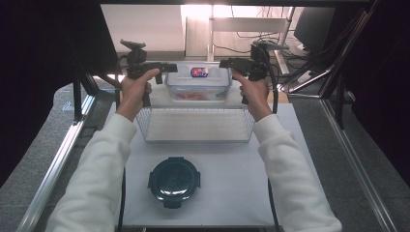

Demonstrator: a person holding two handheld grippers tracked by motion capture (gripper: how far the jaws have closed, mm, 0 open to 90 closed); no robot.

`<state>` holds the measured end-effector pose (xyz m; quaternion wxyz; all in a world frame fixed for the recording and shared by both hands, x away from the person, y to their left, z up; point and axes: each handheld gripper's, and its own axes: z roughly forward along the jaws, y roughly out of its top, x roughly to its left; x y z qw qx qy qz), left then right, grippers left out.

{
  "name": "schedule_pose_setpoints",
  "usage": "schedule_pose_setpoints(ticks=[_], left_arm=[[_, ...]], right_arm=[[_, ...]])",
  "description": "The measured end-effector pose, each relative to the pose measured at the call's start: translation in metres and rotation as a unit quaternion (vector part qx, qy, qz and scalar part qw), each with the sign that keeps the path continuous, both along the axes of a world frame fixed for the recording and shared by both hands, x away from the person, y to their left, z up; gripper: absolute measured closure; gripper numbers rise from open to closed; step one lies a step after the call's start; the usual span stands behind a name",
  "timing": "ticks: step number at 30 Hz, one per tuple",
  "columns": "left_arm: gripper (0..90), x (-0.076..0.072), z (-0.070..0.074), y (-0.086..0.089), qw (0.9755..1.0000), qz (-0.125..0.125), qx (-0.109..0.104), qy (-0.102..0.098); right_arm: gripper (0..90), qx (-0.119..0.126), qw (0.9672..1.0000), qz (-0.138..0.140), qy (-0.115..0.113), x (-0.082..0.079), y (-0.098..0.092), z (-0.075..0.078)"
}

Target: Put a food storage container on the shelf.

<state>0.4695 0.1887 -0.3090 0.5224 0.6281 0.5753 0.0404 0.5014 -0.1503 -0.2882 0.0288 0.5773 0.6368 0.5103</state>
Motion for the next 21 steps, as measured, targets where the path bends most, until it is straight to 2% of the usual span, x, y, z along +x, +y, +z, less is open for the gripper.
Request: schedule_pose_setpoints(ticks=[1,2,3,4,5,6,7,9,10,11,12,14,17,18,19,20,21], left_arm=[[20.9,-0.014,0.004,0.004,0.9996,-0.007,-0.014,-0.022],[21.4,-0.014,0.004,0.004,0.9996,-0.007,-0.014,-0.022],[21.6,-0.026,0.004,0.006,0.9989,-0.028,-0.020,-0.032],[22.0,-0.036,0.002,0.006,0.9986,-0.034,-0.003,-0.041],[23.6,-0.042,0.001,0.006,0.9982,-0.036,0.011,-0.047],[24.1,-0.042,0.001,0.006,0.9982,-0.036,0.011,-0.047],[24.8,-0.059,-0.004,0.004,0.9961,-0.040,0.050,-0.060],[26.2,-0.074,-0.009,0.002,0.9937,-0.040,0.077,-0.071],[26.9,-0.074,-0.009,0.002,0.9937,-0.040,0.077,-0.071],[27.6,-0.087,-0.013,0.001,0.9917,-0.033,0.099,-0.074],[29.3,-0.087,-0.013,0.001,0.9917,-0.033,0.099,-0.074],[31.4,-0.103,-0.016,-0.001,0.9907,-0.050,0.100,-0.078],[32.2,-0.124,-0.019,-0.007,0.9850,-0.065,0.128,-0.096],[32.2,-0.124,-0.019,-0.007,0.9850,-0.065,0.128,-0.096],[32.0,-0.137,-0.022,-0.011,0.9804,-0.065,0.151,-0.109],[31.7,-0.137,-0.022,-0.011,0.9804,-0.065,0.151,-0.109],[31.8,-0.149,-0.027,-0.012,0.9785,-0.068,0.157,-0.116]], right_arm=[[14.7,-0.005,0.9998,0.011,-0.015,-0.006,-0.004,0.002],[14.7,-0.005,0.9998,0.011,-0.015,-0.006,-0.004,0.002],[14.9,-0.011,0.9987,0.029,-0.040,-0.016,-0.011,0.004],[14.9,-0.017,0.9980,0.037,-0.049,-0.020,-0.014,0.005],[15.1,-0.029,0.9961,0.048,-0.068,-0.028,-0.018,0.005],[15.1,-0.029,0.9961,0.048,-0.068,-0.028,-0.018,0.005],[15.9,-0.057,0.9916,0.068,-0.093,-0.041,-0.024,0.005],[17.6,-0.067,0.9878,0.084,-0.113,-0.054,-0.031,0.002],[17.6,-0.067,0.9878,0.084,-0.113,-0.054,-0.031,0.002],[18.6,-0.066,0.9845,0.104,-0.124,-0.067,-0.039,-0.005],[18.6,-0.066,0.9845,0.104,-0.124,-0.067,-0.039,-0.005],[19.0,-0.066,0.9818,0.119,-0.132,-0.080,-0.045,-0.012],[21.8,-0.074,0.9771,0.136,-0.147,-0.099,-0.055,-0.023],[21.8,-0.074,0.9771,0.136,-0.147,-0.099,-0.055,-0.023],[23.5,-0.077,0.9735,0.147,-0.158,-0.112,-0.059,-0.029],[23.5,-0.077,0.9735,0.147,-0.158,-0.112,-0.059,-0.029],[26.6,-0.081,0.9685,0.162,-0.171,-0.124,-0.063,-0.036]])
